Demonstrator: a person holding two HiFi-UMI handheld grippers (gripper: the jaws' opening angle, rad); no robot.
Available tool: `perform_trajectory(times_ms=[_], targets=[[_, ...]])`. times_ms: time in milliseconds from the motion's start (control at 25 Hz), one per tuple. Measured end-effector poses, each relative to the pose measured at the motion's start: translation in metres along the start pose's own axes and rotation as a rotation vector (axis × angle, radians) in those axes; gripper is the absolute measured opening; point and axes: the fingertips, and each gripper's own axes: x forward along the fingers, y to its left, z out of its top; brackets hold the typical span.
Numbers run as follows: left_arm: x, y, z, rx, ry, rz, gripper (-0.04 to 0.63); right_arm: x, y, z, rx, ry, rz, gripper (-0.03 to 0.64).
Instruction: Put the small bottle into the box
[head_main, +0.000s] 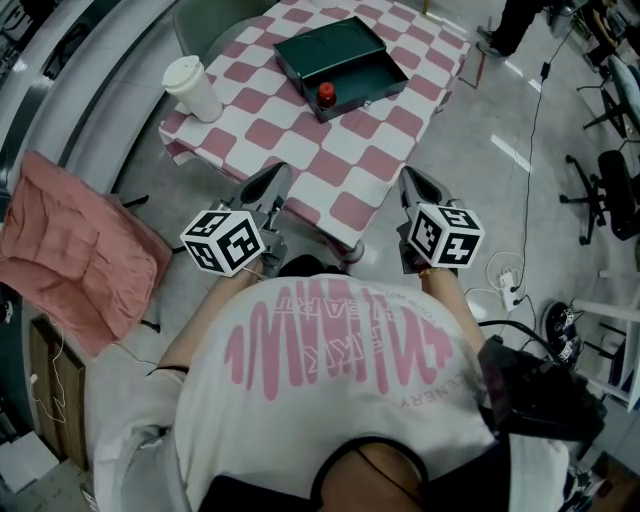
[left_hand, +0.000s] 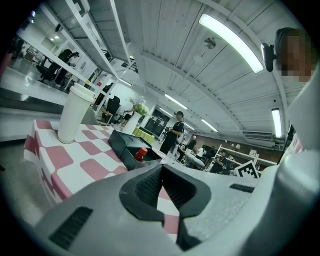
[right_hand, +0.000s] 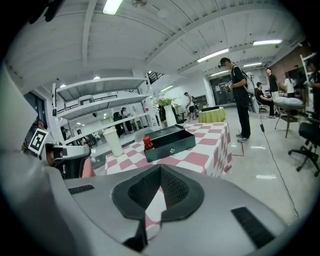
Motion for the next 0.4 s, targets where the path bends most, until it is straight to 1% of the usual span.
perform_trajectory(times_ms=[400], targets=[[-0.0006,-0.0009,0.0037,0.001,-0.003,0.018,0.008,0.0031,-0.0052,0.0011,0.008,0.000,0.005,0.005]])
